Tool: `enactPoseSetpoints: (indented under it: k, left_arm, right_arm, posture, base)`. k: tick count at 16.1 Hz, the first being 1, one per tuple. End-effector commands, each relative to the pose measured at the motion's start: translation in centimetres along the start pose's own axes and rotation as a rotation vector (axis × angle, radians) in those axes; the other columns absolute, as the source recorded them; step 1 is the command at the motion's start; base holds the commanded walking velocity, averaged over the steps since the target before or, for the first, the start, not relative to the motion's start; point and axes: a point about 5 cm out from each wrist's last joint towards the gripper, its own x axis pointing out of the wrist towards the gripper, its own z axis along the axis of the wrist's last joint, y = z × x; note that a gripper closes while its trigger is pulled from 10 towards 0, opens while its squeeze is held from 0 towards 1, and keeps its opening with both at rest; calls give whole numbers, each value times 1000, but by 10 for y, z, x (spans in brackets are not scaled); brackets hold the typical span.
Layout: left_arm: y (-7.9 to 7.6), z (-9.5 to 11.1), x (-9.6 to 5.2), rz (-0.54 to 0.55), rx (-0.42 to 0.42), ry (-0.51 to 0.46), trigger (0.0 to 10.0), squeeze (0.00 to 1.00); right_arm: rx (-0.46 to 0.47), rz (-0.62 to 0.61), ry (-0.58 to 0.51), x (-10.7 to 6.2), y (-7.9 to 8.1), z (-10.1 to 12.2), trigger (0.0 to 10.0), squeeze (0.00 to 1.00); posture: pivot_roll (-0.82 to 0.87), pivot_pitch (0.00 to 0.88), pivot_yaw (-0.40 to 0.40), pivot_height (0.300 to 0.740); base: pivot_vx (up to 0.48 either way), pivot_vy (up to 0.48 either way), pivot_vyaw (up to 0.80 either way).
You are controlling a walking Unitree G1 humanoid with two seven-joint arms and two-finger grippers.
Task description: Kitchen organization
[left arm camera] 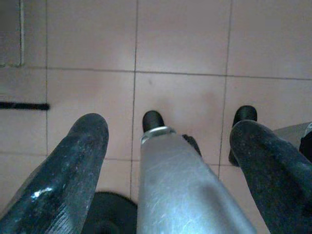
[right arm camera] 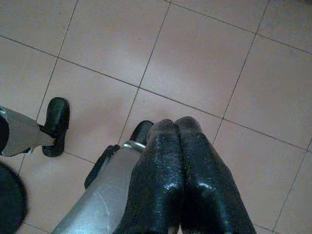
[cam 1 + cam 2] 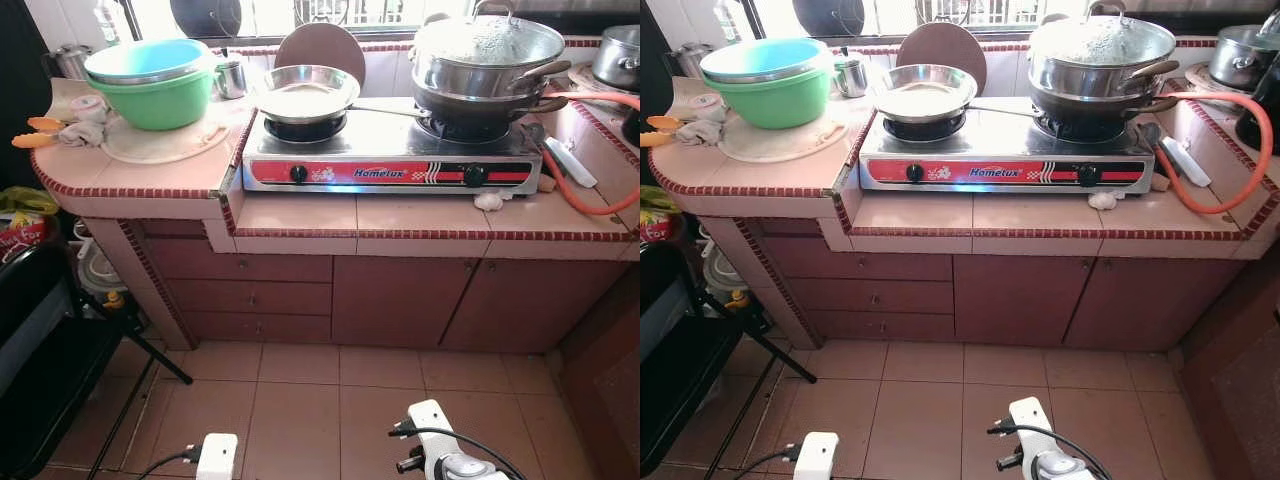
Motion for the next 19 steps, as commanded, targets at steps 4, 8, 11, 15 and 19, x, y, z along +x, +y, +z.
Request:
enactPoseSetpoints:
  k: [4,8,11,15,19]
  left_arm:
    - [8,-9,-1,23,-7,20,10000,0]
    - [8,-12,-2,22,-3,26,10000,0]
    - [8,-12,-2,19,13,23,10000,0]
    - [9,-10,-2,20,1,15,10000,0]
    - [11,-5,-2,20,-78,-12,10000,0]
  right_arm:
    - [-15,0,46,0,2,-12,10000,0]
    - [72,-14,35,0,0,-11,10000,0]
    - [156,1,-1,0,1,-1,10000,0]
    - [216,50,-38,1,8,5,10000,0]
    - [269,66,-66,1,9,10,10000,0]
  posture:
    - [-144,24,1,740]
    - [-135,29,-1,740]
    - [-135,26,3,740]
    - [-138,25,11,740]
    - [-139,26,12,740]
  base:
    - [0,0,0]
    - [0,0,0]
    - [0,0,0]
    - [0,0,0]
    - [0,0,0]
